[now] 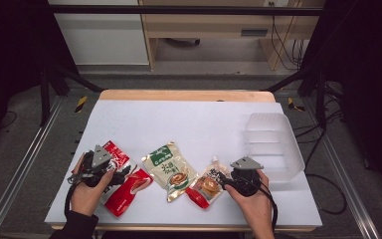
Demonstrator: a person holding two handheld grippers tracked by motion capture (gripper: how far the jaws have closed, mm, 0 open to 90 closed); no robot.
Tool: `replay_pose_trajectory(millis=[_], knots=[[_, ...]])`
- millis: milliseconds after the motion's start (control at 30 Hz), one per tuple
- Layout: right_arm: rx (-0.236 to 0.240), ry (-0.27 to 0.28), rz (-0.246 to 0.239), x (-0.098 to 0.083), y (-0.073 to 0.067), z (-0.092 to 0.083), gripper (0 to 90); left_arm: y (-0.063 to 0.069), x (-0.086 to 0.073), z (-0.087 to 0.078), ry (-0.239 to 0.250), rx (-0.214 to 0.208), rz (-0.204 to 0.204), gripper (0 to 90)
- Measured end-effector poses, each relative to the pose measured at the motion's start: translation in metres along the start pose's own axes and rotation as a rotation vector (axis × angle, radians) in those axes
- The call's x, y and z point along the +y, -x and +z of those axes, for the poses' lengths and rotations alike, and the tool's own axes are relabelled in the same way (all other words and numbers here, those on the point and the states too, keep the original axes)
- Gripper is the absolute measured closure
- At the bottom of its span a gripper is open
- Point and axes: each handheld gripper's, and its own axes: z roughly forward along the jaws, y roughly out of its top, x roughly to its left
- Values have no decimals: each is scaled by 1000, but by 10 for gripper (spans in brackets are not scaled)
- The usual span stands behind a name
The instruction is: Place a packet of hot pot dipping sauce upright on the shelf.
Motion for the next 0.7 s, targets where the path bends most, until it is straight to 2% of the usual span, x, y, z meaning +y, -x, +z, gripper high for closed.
replay_pose_trajectory(millis=[100,300,367,467,600,700], knots=[[6,-9,6,-1,0,1,360,-2,-2,-1,6,-1,-13,47],[4,-35,24,-4,0,2,408,-2,-8,-12,3,2,-1,48],[11,-38,24,-4,1,3,426,-7,-10,-13,22,-7,-49,49],[16,-50,26,-4,-1,6,430,-9,-10,-12,26,-4,-66,52],[29,-82,11,-4,-4,11,435,-10,-9,-14,35,11,-55,54],[33,-107,11,-4,-5,16,436,-8,-9,-12,34,6,-57,55]])
